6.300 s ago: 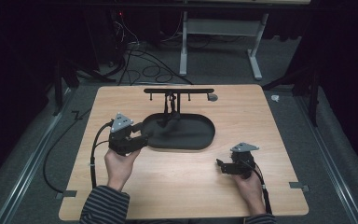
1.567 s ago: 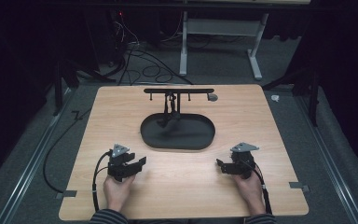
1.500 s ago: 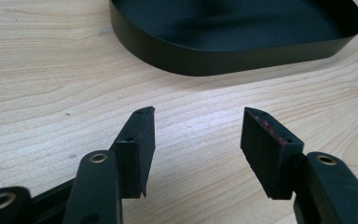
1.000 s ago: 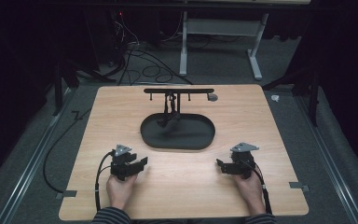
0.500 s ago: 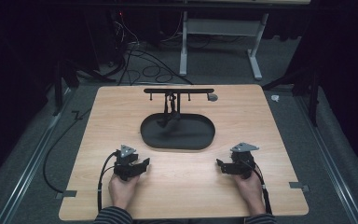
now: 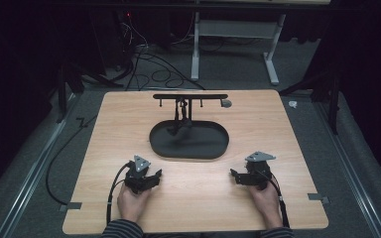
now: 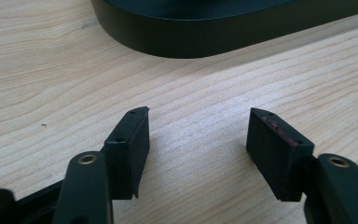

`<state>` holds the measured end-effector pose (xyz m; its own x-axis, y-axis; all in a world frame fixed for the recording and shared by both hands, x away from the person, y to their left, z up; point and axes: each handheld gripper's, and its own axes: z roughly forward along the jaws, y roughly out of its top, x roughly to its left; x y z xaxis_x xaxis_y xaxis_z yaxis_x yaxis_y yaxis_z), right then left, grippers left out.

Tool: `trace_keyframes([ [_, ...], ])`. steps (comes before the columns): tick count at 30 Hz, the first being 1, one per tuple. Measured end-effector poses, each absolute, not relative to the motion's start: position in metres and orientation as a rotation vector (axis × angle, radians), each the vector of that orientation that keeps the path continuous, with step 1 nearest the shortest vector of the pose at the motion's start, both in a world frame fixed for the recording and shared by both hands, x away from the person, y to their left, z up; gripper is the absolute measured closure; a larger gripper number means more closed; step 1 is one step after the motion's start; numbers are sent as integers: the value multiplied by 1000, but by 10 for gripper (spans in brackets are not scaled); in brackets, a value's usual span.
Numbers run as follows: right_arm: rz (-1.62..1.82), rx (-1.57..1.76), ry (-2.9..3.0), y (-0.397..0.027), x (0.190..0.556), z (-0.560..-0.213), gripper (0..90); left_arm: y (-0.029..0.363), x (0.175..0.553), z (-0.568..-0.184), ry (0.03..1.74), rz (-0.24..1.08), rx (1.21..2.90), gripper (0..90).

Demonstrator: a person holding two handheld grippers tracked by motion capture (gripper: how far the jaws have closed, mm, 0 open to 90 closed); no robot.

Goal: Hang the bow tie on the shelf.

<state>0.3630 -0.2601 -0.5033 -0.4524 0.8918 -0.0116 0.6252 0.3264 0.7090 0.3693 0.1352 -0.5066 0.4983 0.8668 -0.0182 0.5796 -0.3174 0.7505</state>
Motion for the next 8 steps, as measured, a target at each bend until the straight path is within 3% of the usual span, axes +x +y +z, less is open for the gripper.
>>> trace_keyframes([
  [8,904,1341,2196,-260,363,-503,204,134,370,-507,1177,508,2034,369],
])
